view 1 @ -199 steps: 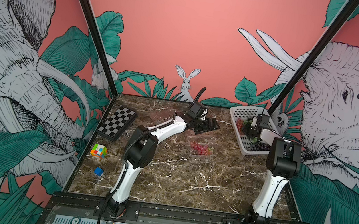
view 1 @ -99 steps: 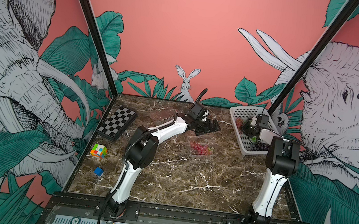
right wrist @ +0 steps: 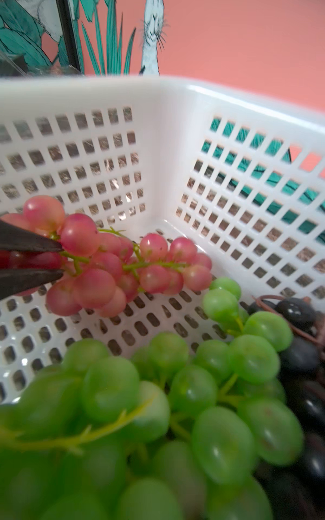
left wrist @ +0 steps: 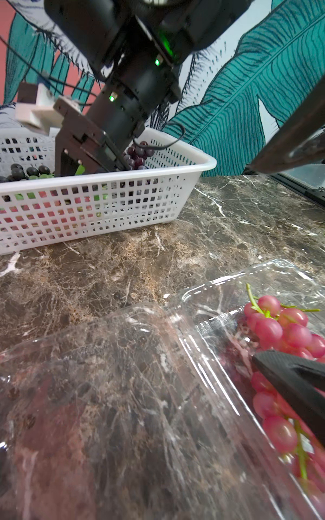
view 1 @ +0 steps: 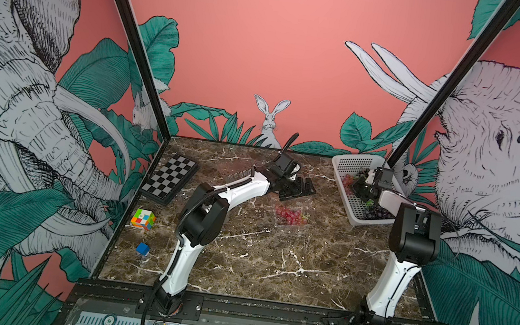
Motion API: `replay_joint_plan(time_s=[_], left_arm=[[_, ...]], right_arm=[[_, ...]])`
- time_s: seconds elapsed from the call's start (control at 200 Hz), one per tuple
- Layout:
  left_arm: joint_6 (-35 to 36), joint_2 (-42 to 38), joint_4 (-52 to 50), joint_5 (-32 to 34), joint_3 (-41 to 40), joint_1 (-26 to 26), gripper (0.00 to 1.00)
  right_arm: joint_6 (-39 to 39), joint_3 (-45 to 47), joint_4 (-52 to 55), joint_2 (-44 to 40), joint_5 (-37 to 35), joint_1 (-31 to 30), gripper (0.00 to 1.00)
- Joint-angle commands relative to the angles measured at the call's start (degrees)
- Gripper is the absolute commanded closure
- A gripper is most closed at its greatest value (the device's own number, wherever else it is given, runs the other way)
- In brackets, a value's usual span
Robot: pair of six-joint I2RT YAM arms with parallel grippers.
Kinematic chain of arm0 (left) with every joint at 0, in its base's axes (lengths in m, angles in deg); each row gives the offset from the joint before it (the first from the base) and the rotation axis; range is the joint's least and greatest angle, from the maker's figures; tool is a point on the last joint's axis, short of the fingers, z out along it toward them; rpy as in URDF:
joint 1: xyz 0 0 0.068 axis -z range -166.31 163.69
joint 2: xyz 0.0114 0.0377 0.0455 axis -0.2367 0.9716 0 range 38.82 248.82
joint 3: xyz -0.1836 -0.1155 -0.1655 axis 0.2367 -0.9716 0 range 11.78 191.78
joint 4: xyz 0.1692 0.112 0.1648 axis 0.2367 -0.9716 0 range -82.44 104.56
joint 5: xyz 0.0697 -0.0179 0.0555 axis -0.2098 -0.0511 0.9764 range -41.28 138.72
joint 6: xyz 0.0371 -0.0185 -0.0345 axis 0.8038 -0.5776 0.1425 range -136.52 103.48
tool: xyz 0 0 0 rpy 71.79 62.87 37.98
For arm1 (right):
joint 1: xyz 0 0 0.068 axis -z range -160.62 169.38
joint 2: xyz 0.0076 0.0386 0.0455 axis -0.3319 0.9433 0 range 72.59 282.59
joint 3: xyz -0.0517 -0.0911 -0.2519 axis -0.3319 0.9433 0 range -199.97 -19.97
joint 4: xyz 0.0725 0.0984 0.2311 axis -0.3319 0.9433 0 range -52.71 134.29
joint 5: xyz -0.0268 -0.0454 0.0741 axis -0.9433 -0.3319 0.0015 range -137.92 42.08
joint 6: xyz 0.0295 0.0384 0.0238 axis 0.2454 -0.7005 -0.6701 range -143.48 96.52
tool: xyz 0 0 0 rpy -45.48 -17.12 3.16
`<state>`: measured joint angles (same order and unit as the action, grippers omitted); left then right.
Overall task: Pack grapes into containers
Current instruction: Pick up the grape from the basket, then place the grape into the packing box.
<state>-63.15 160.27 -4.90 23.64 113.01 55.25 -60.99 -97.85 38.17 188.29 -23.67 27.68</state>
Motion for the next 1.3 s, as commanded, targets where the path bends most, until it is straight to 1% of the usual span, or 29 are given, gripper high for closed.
replay_joint_plan(time_s=[0.0, 0.03, 0.045, 0.09, 0.31, 0.52, 0.565, 0.59, 0.64, 0.91, 0.92, 0.945, 1.09, 1.295], left_arm=[[1.3, -6.6, -0.1, 1.1, -1.8, 0.1, 0.01], [1.4, -7.1, 0.0, 1.3, -2.1, 0.1, 0.0], [1.5, -7.3, 0.0, 1.3, -2.4, 0.1, 0.01], [1.6, -7.9, 0.2, 1.4, -2.9, 0.1, 0.0], [2.0, -11.2, 1.6, 1.8, -6.5, 0.1, 0.01], [3.0, -15.0, 2.4, 2.7, -10.8, 0.0, 0.0], [3.1, -15.9, 2.8, 2.9, -11.9, 0.0, 0.01], [3.2, -16.4, 2.9, 3.0, -12.5, -0.1, 0.01], [3.2, -17.3, 3.2, 3.3, -13.7, -0.2, 0.0], [3.2, -21.6, 4.9, 3.5, -18.5, -1.0, 0.0], [3.2, -21.8, 4.9, 3.6, -18.6, -2.3, 0.0], [3.2, -22.2, 4.9, 3.6, -19.1, -2.9, 0.0], [3.1, -24.8, 5.8, 4.1, -22.1, -4.2, 0.0], [2.6, -27.5, 7.5, 3.9, -27.2, -5.9, 0.0]], right_arm=[[-0.6, 2.3, -0.8, -5.3, 0.2, -0.1, 0.91], [-0.7, 2.3, -0.8, -6.1, 0.2, -0.1, 0.91], [-0.8, 4.0, -0.8, -6.6, 0.2, -0.2, 0.91], [-1.1, 5.3, -1.0, -8.1, 0.4, -0.1, 0.92], [-1.4, 8.6, -0.1, -14.9, 0.9, -0.4, 0.92], [-1.0, 11.7, -0.1, -22.9, 1.2, -2.5, 0.92], [-0.7, 11.9, 0.0, -23.5, 1.3, -3.1, 0.92], [-0.2, 12.0, 0.4, -25.6, 1.2, -3.8, 0.92], [0.5, 11.9, 1.6, -27.4, 0.8, -4.8, 0.92], [1.5, 11.4, 6.1, -33.9, -1.5, -11.2, 0.93], [1.6, 11.4, 6.2, -34.1, -1.7, -11.5, 0.93], [1.5, 11.4, 6.6, -34.6, -2.1, -12.4, 0.94], [1.5, 11.9, 8.8, -36.5, -3.2, -16.9, 0.94], [-0.5, 16.7, 8.0, -38.7, -5.6, -23.7, 0.94]])
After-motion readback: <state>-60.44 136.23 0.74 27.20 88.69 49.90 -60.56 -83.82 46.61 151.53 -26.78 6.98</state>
